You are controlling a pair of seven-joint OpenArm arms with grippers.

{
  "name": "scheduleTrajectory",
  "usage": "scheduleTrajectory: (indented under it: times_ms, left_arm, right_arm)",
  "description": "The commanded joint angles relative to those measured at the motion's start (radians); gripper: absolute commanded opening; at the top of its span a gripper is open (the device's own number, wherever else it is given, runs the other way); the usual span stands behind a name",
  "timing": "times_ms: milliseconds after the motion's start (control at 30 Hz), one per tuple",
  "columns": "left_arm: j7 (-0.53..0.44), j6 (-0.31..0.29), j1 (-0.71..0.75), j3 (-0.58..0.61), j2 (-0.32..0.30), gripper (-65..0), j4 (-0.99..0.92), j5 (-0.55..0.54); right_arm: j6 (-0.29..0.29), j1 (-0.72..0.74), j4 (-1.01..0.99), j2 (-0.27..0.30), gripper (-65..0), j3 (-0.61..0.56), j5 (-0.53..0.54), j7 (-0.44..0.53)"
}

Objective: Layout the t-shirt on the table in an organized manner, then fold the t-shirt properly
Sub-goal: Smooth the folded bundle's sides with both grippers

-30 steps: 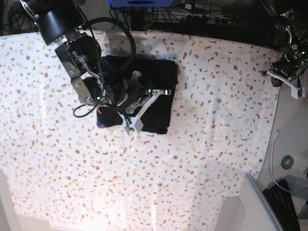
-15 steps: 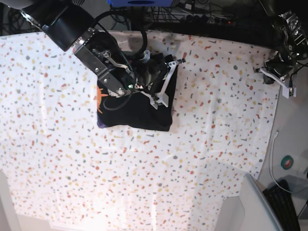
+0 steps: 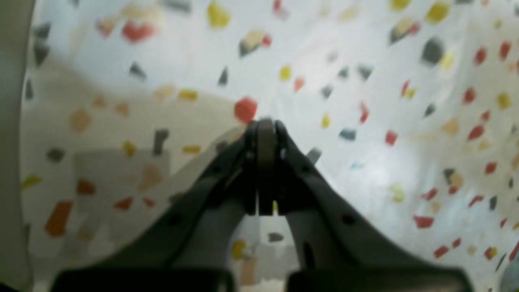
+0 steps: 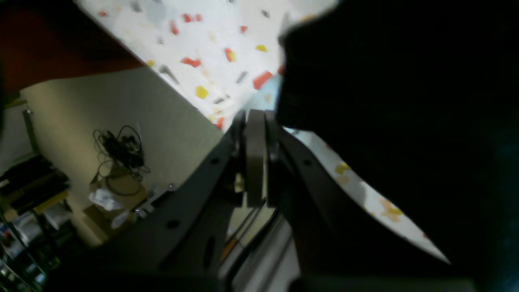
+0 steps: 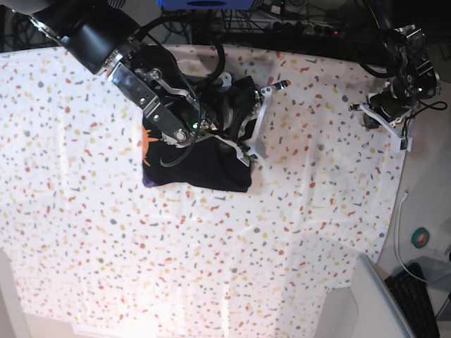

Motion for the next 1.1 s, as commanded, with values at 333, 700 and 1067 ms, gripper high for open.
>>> scheduleTrajectory:
  times_ms: [333, 700, 1067]
  left_arm:
    - [0.189, -0.005, -0.025, 0.178, 0.081, -65.0, 0.27, -0.076]
    - [0.226, 0.001, -0.108, 0.457, 0.094, 0.0, 0.139, -0.432]
    - [0.224, 0.002, -0.191, 0.592, 0.131, 0.0, -0.028, -0.443]
  right_arm:
    - [-0.159, 0.003, 0.084, 0.12, -65.0, 0.304, 0.011, 0.017]
    - [-0.158, -0.095, 0.084, 0.217, -65.0, 0.448, 0.017, 0.076]
    - [-0.106, -0.193, 0.087, 0.278, -65.0, 0.707, 0.017, 0.127]
